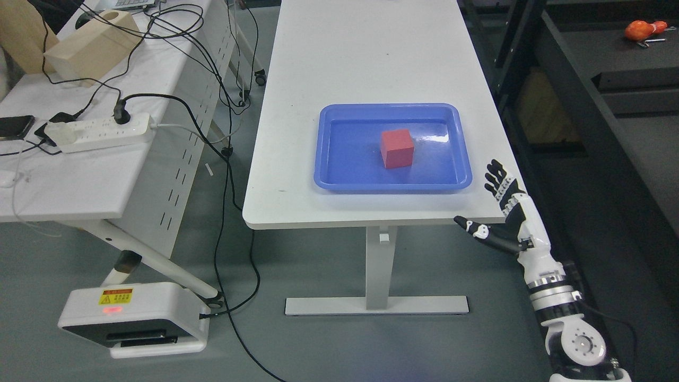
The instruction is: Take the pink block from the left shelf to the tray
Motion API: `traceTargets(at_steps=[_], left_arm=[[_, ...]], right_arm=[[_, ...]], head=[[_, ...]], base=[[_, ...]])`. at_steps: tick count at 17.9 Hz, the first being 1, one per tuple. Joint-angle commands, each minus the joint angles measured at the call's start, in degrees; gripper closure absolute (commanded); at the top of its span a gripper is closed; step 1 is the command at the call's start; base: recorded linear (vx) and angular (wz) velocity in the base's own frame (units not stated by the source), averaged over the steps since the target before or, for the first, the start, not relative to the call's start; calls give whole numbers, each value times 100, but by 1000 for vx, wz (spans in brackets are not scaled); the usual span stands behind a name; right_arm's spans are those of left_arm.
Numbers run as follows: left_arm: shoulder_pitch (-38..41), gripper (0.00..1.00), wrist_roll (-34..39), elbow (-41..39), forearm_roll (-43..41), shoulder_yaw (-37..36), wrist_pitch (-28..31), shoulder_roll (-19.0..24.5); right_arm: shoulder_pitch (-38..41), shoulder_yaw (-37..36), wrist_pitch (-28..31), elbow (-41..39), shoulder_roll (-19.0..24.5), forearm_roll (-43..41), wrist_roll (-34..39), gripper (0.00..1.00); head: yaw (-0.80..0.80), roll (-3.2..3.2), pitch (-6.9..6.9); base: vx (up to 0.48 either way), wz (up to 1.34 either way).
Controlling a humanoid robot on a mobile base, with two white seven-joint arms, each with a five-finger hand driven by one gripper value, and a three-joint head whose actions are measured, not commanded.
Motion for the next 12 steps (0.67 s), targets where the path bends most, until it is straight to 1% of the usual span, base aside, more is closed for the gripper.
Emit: traceTargets(at_steps=[1, 7, 12], left_arm=[[-167, 0, 5, -100, 0, 0, -2, 100], [-167, 0, 5, -100, 0, 0, -2, 100], [-167, 0, 5, -100, 0, 0, -2, 100]], right_arm=[[79, -141, 102, 13, 47, -66, 244, 0], [132, -123, 103, 13, 47, 30, 226, 0], [149, -123, 94, 13, 47, 66, 235, 0]], head=[[0, 0, 0], [0, 0, 0], [0, 0, 0]], base=[[-99, 7], [-89, 9], [-18, -6]])
